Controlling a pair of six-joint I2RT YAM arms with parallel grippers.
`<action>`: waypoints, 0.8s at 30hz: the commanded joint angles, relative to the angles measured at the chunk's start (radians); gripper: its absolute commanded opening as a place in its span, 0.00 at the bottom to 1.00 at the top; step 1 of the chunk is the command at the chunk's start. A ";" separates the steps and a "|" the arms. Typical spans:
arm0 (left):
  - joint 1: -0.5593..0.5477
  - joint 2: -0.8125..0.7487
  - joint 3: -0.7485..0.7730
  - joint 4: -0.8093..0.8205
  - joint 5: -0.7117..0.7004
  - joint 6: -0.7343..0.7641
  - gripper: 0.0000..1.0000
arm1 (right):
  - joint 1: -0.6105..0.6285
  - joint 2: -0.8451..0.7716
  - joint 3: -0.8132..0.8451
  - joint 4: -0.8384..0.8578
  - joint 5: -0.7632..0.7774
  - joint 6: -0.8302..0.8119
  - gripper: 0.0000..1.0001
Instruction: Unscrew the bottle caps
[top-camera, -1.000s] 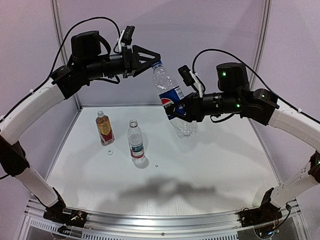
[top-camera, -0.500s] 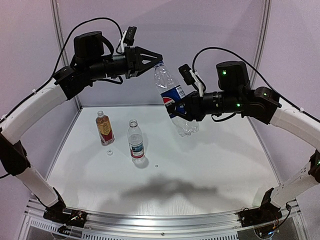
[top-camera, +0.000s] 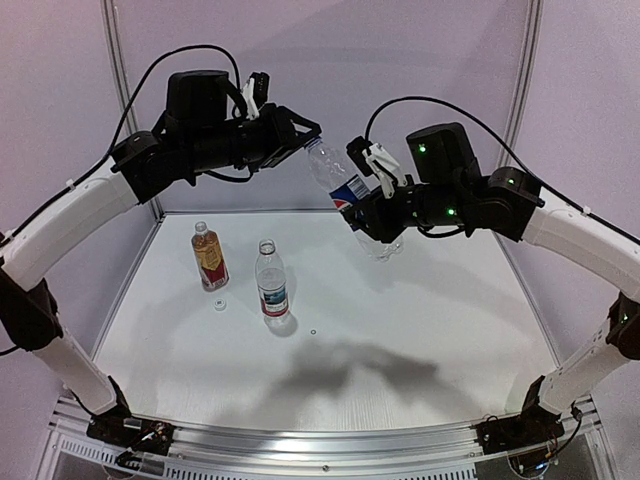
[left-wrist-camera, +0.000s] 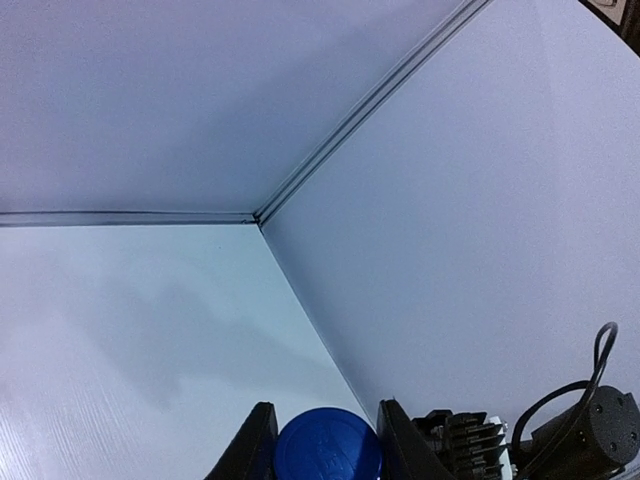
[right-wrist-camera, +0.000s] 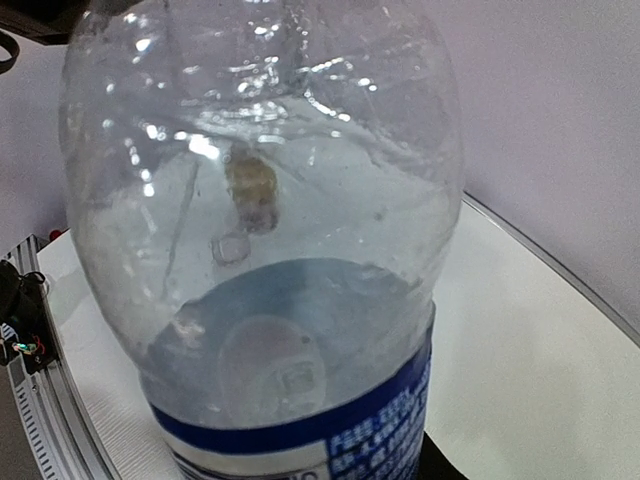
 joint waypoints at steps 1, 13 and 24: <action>-0.011 -0.006 -0.001 -0.040 -0.034 0.030 0.40 | -0.018 -0.013 0.016 0.043 0.053 0.017 0.36; 0.130 -0.184 -0.241 0.260 0.314 0.213 0.86 | -0.019 -0.097 -0.089 0.107 -0.231 0.091 0.39; 0.256 -0.247 -0.322 0.500 0.702 0.058 0.80 | -0.019 -0.049 -0.035 0.237 -0.526 0.214 0.41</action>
